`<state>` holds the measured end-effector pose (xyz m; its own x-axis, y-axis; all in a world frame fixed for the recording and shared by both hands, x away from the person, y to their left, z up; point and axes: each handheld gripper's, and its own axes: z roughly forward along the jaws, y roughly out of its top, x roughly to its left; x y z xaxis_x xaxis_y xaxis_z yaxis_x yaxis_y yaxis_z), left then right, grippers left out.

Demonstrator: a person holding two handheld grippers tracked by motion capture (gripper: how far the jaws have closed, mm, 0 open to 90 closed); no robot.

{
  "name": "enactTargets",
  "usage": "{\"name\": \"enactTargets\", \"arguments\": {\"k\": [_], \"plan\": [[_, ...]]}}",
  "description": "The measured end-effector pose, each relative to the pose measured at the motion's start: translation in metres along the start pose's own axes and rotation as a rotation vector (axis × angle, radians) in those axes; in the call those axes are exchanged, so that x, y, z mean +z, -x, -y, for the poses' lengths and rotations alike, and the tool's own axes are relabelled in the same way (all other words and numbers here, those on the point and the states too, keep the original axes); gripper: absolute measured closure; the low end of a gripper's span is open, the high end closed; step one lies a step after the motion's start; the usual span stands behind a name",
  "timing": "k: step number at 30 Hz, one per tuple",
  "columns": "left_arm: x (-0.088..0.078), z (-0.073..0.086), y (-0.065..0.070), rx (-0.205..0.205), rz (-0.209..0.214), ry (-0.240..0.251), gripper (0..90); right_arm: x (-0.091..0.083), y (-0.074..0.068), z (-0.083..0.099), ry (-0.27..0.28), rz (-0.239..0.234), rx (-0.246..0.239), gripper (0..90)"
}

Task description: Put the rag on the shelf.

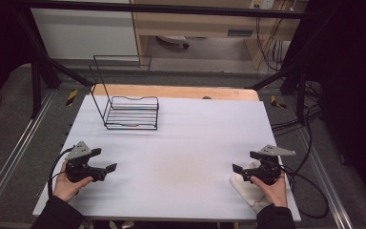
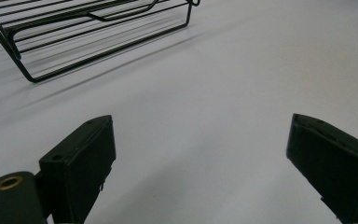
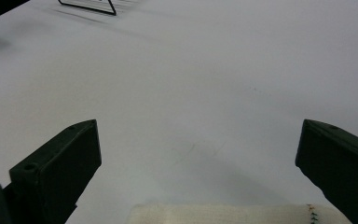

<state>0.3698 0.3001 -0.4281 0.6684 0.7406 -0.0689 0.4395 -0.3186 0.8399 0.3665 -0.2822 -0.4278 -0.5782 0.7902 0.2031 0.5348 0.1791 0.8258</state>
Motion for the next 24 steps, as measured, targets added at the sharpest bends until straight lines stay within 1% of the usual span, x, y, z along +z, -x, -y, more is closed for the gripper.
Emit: {"name": "enactTargets", "arguments": {"k": [2, 7, 12, 15, 17, 18, 20, 21, 23, 24], "plan": [[0.001, 0.0, 0.0, -0.003, 0.001, -0.003, 8.2, 0.0, 0.0, 0.0, -0.004, 0.0, -0.002, 0.6], [0.002, 0.0, 0.002, 0.004, -0.003, -0.009, 8.2, 0.001, -0.002, 0.0, -0.012, 0.007, -0.016, 0.6], [0.002, 0.001, 0.002, 0.002, -0.001, -0.005, 8.3, 0.002, -0.007, -0.001, -0.024, 0.007, -0.032, 0.9], [0.002, 0.003, 0.002, 0.009, -0.004, -0.013, 8.3, 0.003, -0.012, -0.002, -0.029, 0.017, -0.05, 1.3], [0.001, 0.003, 0.002, 0.006, -0.006, -0.01, 8.3, 0.003, -0.014, -0.003, -0.031, 0.02, -0.048, 2.3], [0.001, 0.003, 0.001, -0.003, -0.004, -0.002, 8.4, 0.003, -0.015, -0.003, -0.033, 0.02, -0.049, 3.2], [0.0, 0.003, 0.001, 0.001, -0.004, -0.003, 8.4, 0.004, -0.019, -0.003, -0.049, 0.026, -0.047, 4.9], [0.0, 0.003, 0.002, 0.002, -0.004, -0.006, 8.4, 0.005, -0.02, -0.003, -0.054, 0.023, -0.058, 5.7], [0.001, 0.004, 0.002, 0.004, -0.006, -0.009, 8.5, 0.006, -0.024, -0.003, -0.071, 0.013, -0.055, 7.3], [0.001, 0.003, 0.002, 0.003, -0.007, -0.009, 8.5, 0.006, -0.026, -0.003, -0.075, 0.01, -0.065, 9.0]]}}
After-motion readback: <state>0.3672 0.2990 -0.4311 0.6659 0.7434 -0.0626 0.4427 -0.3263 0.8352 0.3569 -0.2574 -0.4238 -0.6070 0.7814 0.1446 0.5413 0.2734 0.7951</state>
